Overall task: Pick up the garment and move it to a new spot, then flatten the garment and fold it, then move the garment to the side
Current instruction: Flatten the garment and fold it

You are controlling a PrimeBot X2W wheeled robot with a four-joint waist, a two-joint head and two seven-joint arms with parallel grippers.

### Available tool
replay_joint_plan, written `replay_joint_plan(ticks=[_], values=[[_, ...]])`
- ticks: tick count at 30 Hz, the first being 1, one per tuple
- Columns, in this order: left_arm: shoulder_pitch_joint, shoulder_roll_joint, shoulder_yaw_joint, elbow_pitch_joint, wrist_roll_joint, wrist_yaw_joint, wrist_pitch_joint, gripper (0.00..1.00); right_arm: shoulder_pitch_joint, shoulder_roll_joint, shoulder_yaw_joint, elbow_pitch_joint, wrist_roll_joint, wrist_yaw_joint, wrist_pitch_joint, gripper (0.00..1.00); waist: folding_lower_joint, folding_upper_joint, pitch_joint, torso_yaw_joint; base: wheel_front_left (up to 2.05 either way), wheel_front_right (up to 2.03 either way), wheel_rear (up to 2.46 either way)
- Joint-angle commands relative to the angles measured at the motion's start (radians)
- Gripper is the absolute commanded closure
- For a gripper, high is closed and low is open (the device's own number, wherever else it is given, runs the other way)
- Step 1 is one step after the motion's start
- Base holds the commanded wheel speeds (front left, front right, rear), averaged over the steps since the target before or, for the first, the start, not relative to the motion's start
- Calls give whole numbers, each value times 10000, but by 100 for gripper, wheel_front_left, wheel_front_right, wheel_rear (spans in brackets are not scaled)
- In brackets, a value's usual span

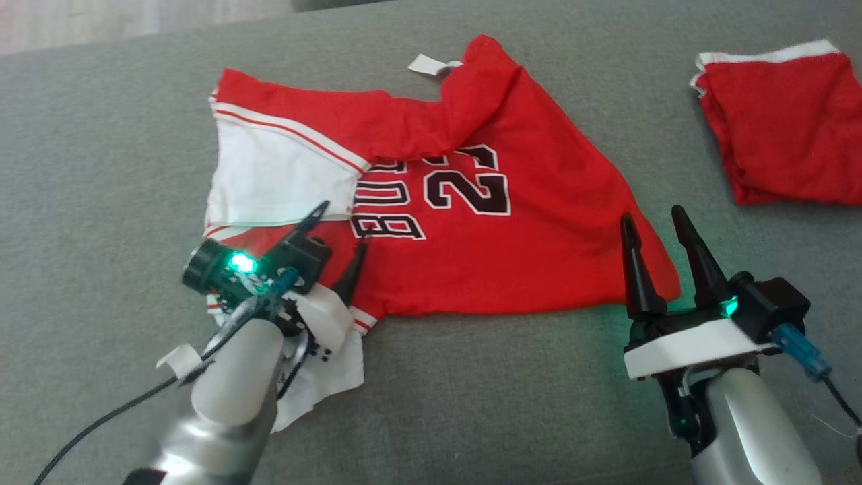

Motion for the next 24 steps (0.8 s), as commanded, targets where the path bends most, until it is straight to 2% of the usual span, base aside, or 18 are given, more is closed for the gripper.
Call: replay_joint_plan(ticks=[1, 4, 15, 16, 17, 18, 19, 24], values=[[-448, 299, 283, -136, 98, 153, 19, 0, -261, 65, 179, -342, -4, -9, -108, 0, -2, 0, 108, -136, 0, 0, 0], [-676, 379, 294, 239, 225, 466, -25, 0, -278, 80, 149, -351, 29, -9, -108, 0, -2, 0, 141, -223, 0, 0, 0], [-1151, 462, 204, 1113, 290, 865, -335, 0, -364, 102, 214, -326, 95, -9, -108, 0, -2, 0, 275, -333, 0, 0, 0], [-1191, 469, 194, 1168, 287, 879, -352, 26, -370, 103, 234, -327, 120, -9, -108, 0, -2, 0, 291, -336, 0, 0, 0], [-1232, 478, 187, 1220, 281, 895, -375, 58, -376, 103, 254, -328, 148, -9, -108, 0, -2, 0, 305, -339, 0, 0, 0], [-1272, 486, 180, 1269, 275, 911, -405, 70, -381, 104, 272, -325, 170, -9, -108, 0, -2, 0, 314, -341, 0, 0, 0], [-1316, 493, 176, 1302, 269, 931, -461, 100, -385, 104, 289, -323, 190, -9, -108, 0, -2, 0, 323, -342, 0, 0, 0], [-1506, 535, 169, 1337, 190, 959, -792, 100, -389, 105, 370, -240, 253, -9, -108, 0, -2, 0, 322, -345, 0, 0, 0]])
